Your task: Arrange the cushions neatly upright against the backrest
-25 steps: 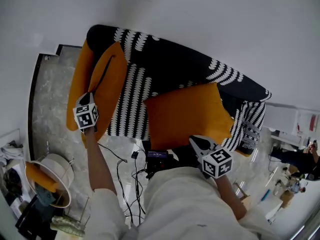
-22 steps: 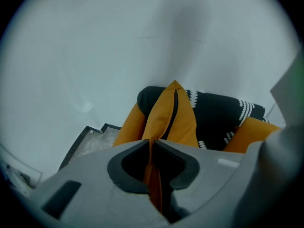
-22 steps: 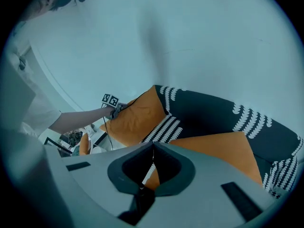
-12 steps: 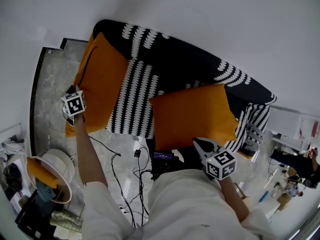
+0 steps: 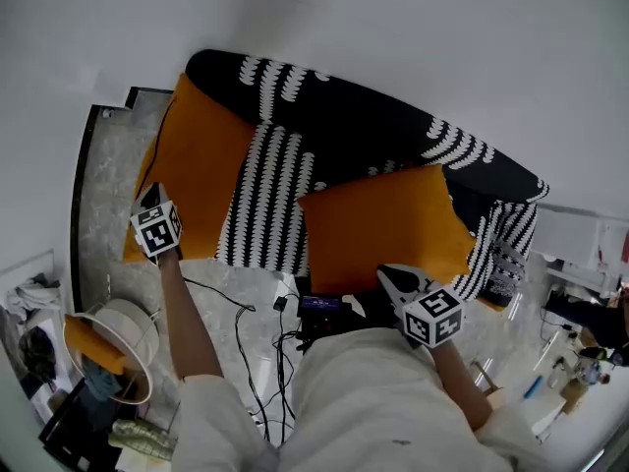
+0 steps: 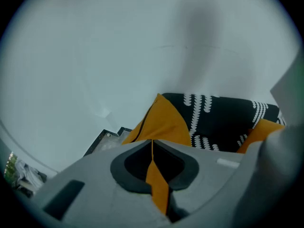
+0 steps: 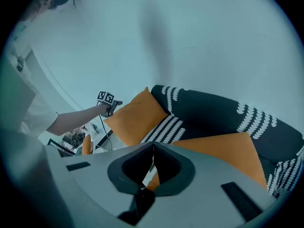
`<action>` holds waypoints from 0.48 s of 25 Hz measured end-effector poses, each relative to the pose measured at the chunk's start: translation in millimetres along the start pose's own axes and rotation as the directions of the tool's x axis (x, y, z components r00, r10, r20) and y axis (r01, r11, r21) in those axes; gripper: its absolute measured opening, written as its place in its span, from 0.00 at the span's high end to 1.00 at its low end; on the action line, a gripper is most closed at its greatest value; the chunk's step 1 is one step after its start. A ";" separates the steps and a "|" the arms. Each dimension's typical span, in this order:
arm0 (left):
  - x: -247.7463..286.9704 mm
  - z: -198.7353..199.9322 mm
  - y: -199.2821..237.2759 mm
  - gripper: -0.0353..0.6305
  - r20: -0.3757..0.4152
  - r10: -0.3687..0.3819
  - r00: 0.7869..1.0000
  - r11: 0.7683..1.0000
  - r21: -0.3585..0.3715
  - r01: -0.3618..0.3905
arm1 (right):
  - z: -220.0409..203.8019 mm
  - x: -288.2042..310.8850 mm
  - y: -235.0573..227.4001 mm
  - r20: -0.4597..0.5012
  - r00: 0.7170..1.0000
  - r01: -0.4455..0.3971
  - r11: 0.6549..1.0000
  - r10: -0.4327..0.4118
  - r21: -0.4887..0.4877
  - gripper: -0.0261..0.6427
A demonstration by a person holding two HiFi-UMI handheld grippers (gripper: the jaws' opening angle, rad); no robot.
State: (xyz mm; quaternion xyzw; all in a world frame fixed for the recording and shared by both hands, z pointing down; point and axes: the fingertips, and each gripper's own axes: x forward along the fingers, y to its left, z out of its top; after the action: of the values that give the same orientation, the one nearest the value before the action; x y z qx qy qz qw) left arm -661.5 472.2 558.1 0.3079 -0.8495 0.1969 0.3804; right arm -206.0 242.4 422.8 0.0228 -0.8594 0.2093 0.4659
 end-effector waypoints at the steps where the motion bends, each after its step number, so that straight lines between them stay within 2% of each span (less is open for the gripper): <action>1: -3.4 0.3 -7.5 0.91 0.002 -0.010 1.000 1.000 0.009 0.010 | 0.8 -0.9 -0.7 0.008 1.000 -0.001 1.000 0.000 0.003 0.95; 6: -21.3 3.6 -51.2 0.91 0.004 -0.078 0.997 0.994 0.078 0.077 | 1.2 -4.1 -2.7 0.053 0.999 -0.005 1.000 0.004 0.016 0.95; 12: -48.7 11.2 -112.1 0.91 0.004 -0.161 0.987 0.975 0.158 0.158 | 0.6 -15.7 -11.6 0.130 0.992 -0.014 0.998 0.006 0.062 0.95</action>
State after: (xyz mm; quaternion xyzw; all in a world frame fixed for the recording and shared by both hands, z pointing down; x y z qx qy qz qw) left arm -566.6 401.9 524.8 0.4056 -0.8072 0.2293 0.3624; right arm -194.9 229.1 413.7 0.0467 -0.8809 0.2367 0.4071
